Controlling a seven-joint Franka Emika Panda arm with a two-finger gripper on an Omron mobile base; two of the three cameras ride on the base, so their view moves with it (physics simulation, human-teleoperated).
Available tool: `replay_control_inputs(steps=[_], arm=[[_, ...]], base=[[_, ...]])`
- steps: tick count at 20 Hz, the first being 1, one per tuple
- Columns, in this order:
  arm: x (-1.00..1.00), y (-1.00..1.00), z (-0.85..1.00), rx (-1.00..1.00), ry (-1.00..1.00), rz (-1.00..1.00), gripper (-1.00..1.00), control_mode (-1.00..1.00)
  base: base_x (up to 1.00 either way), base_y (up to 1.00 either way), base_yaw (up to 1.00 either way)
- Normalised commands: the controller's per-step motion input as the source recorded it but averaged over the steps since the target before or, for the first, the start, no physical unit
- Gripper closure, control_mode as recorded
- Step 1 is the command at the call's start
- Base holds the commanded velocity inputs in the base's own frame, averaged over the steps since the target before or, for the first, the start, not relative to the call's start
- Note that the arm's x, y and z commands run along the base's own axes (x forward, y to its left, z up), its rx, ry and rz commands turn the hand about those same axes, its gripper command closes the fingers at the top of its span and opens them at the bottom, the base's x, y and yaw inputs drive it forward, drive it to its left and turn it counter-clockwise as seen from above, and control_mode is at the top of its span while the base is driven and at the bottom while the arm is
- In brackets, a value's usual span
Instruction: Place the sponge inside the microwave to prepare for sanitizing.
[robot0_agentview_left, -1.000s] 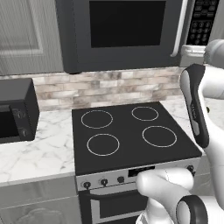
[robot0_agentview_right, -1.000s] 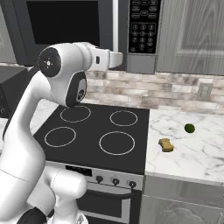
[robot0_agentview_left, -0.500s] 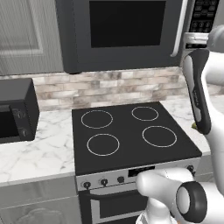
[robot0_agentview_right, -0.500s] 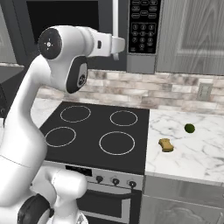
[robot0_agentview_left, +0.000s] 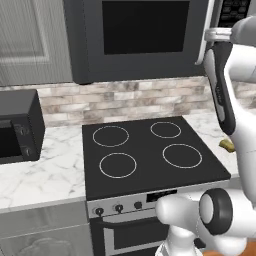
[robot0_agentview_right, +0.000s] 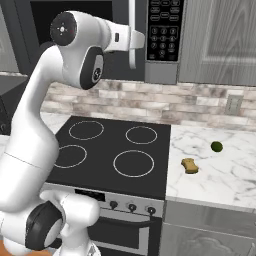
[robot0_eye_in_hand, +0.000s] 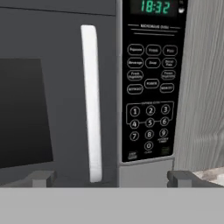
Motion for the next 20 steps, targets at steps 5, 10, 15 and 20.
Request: replay_control_inputs(steps=[5, 10, 15, 20], arm=[[0.34, 0.01, 0.0, 0.04, 0.08, 0.0, -1.0, -1.0], [0.33, 0.05, 0.0, 0.11, 0.03, 0.0, -1.0, -1.0], [0.29, 0.06, 0.0, 0.15, 0.0, 0.0, -1.0, -1.0], [0.32, 0.01, 0.0, 0.14, 0.0, 0.0, -1.0, -1.0]], base=[[0.0, 0.0, 0.0], [0.0, 0.0, 0.0], [0.0, 0.0, 0.0], [0.0, 0.0, 0.0]])
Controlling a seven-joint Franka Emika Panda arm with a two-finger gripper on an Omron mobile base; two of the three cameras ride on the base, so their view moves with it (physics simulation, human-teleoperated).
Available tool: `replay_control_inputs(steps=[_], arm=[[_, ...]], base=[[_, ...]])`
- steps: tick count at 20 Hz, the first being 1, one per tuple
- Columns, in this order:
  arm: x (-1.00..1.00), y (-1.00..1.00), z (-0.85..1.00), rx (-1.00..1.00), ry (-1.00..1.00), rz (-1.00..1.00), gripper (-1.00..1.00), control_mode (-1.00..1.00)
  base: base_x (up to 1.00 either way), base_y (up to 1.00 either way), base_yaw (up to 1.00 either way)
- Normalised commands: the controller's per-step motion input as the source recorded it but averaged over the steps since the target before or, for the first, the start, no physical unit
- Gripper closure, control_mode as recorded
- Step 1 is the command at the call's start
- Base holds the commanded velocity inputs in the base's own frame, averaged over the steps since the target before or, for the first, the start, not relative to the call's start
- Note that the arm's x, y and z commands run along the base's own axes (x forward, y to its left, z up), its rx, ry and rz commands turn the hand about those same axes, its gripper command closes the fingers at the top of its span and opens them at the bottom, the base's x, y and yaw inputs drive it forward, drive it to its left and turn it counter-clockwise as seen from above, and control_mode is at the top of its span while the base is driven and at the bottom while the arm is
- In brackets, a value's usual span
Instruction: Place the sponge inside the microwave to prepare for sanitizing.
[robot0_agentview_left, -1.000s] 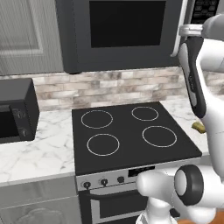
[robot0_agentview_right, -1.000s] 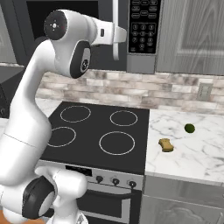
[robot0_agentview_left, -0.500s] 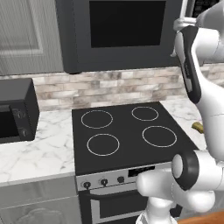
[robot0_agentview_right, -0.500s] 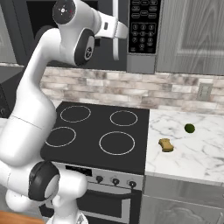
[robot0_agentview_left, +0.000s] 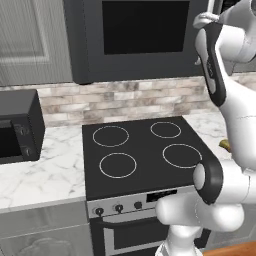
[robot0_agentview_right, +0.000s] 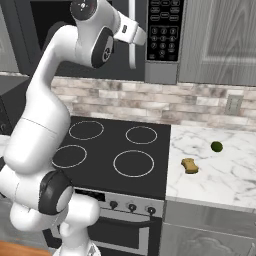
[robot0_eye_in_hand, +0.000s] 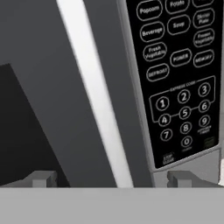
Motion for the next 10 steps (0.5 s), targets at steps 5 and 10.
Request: replay_control_inputs(steps=[5, 10], arm=[[0.34, 0.0, -0.02, 0.09, 0.0, 0.01, -1.0, -1.0], [0.35, 0.0, -0.05, 0.06, 0.0, 0.03, -1.0, -1.0]], base=[[0.0, 0.0, 0.0], [0.0, 0.0, 0.0]])
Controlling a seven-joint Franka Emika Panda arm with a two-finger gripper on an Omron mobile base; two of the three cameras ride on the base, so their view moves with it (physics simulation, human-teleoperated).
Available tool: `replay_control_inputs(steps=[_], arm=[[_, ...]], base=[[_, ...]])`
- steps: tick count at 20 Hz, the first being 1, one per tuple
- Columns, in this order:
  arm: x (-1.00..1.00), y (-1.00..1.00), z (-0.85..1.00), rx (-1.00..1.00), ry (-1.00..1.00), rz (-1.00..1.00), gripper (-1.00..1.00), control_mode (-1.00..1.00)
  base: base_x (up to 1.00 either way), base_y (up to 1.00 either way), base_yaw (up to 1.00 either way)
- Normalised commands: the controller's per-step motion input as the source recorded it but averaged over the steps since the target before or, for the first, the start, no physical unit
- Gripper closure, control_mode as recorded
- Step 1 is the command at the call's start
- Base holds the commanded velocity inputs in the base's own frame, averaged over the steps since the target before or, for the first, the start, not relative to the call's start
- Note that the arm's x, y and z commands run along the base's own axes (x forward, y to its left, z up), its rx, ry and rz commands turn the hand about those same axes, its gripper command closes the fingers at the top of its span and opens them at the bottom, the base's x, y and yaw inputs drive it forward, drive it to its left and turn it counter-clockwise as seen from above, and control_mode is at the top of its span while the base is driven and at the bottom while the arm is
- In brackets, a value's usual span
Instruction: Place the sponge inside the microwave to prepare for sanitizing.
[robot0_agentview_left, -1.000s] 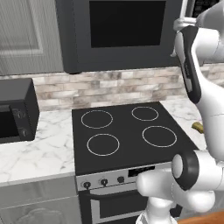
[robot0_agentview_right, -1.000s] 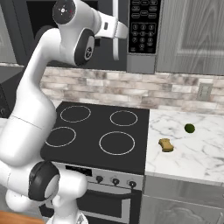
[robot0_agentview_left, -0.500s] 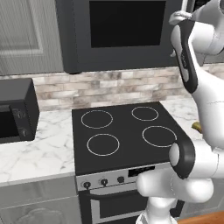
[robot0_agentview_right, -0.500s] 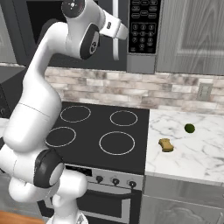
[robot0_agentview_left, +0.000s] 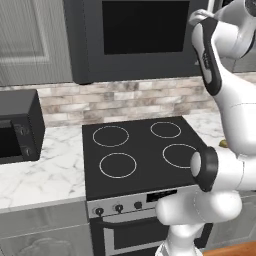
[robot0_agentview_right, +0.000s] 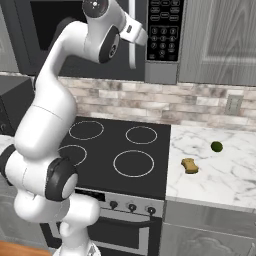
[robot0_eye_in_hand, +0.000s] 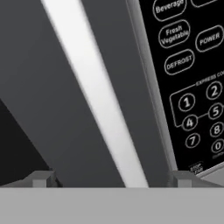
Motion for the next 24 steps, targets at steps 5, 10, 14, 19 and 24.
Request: replay_control_inputs(steps=[5, 10, 14, 19, 24], arm=[[0.32, -0.04, -0.08, 0.05, 0.0, 0.07, -1.0, -1.0], [0.31, -0.13, -0.08, 0.05, 0.0, 0.1, -1.0, -1.0], [0.31, -0.17, -0.07, 0.04, 0.0, 0.11, -1.0, -1.0], [0.29, -0.12, -0.07, 0.03, 0.0, 0.1, -1.0, -1.0], [0.27, 0.06, -0.1, 0.0, -0.04, 0.06, 1.0, -1.0]], base=[[0.0, 0.0, 0.0], [0.0, 0.0, 0.0], [0.0, 0.0, 0.0], [0.0, 0.0, 0.0], [0.0, 0.0, 0.0]])
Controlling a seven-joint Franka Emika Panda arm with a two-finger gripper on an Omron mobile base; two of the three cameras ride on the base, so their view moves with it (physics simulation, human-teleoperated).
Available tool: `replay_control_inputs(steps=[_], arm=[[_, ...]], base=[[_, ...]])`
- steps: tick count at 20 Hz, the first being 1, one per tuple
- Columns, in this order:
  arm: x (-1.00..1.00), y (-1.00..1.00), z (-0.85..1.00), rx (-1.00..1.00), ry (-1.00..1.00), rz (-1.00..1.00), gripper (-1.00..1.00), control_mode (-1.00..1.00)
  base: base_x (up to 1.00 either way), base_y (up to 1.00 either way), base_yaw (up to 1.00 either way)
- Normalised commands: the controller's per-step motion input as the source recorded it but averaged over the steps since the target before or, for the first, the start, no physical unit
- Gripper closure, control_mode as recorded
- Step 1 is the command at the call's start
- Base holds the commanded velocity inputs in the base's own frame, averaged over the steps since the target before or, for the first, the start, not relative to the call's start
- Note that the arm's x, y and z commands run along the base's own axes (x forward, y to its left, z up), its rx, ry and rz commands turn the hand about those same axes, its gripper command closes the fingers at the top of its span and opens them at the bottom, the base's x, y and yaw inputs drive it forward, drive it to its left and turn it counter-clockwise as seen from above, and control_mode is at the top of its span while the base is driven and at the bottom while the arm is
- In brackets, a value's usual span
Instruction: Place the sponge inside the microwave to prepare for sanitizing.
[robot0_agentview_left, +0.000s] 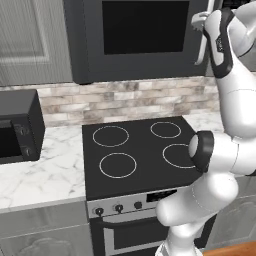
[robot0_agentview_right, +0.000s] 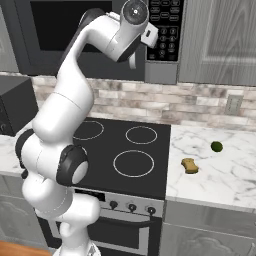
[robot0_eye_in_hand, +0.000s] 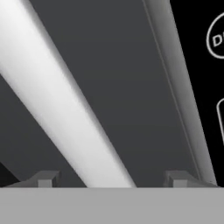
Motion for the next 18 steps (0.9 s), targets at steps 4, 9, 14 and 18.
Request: replay_control_inputs(steps=[4, 9, 14, 18], arm=[[0.21, 0.22, -0.17, 0.0, -0.06, 0.01, 1.0, -1.0], [0.2, 0.29, -0.13, 0.0, -0.03, 0.0, 1.0, -1.0], [0.16, 0.34, -0.06, 0.0, -0.06, 0.0, 1.0, -1.0], [0.0, 0.35, 0.0, 0.0, -0.01, 0.0, 1.0, -1.0]], base=[[0.0, 0.0, 0.0], [0.0, 0.0, 0.0], [0.0, 0.0, 0.0], [0.0, 0.0, 0.0]])
